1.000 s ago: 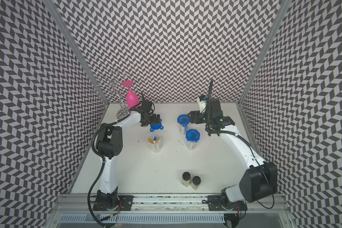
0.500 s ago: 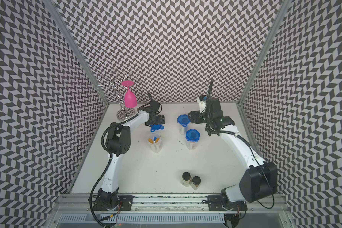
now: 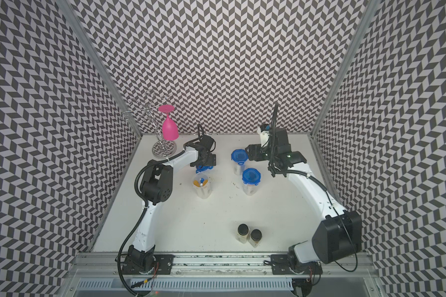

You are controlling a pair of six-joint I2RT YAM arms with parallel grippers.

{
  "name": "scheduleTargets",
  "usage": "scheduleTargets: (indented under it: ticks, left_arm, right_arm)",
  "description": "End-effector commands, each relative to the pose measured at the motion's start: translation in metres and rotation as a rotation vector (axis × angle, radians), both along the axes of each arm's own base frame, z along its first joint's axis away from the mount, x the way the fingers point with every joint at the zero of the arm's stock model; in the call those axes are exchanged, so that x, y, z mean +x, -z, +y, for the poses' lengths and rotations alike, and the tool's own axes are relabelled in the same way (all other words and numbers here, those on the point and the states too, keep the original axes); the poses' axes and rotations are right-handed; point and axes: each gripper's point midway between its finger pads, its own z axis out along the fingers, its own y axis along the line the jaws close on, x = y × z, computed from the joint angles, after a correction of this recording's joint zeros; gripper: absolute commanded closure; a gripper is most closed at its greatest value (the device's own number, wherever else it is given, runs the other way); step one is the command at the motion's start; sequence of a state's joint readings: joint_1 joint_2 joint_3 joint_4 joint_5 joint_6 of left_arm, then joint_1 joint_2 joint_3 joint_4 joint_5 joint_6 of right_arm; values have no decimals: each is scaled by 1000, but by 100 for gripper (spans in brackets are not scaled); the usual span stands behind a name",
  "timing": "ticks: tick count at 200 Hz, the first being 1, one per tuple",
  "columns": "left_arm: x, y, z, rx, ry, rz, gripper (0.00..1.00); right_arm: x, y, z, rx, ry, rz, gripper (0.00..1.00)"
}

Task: Pack away toiletry kits
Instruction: Pick up the lid from the center of the board.

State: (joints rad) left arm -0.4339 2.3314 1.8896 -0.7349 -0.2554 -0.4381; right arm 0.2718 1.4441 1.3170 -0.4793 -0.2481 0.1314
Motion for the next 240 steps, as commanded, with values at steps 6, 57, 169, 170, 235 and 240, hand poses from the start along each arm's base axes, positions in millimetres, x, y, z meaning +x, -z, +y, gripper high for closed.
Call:
scheduleTargets:
  ticks: [6,57,169,170,235,240]
  left_arm:
    - [-17,3,15,67,11,32,0]
    - [-9,-36,15,33,14,-49,0]
    - [-32,-23,1,-195,-112,-16,0]
    - [-31,-23,1,-195,-112,-17,0]
    - [-28,-10,10,-138,-155,-4,0]
    - [-28,-9,11,-136,-155,-4,0]
  right_arm:
    - [7,-23,1,21,-2,-57,16]
    - [8,-22,8,44,-29,-43,16]
    - [11,-18,13,60,-44,-8,16]
    - [11,-18,13,60,-45,-9,16]
    - [10,-18,10,46,-38,-17,16]
    - [10,-18,10,46,-39,-18,16]
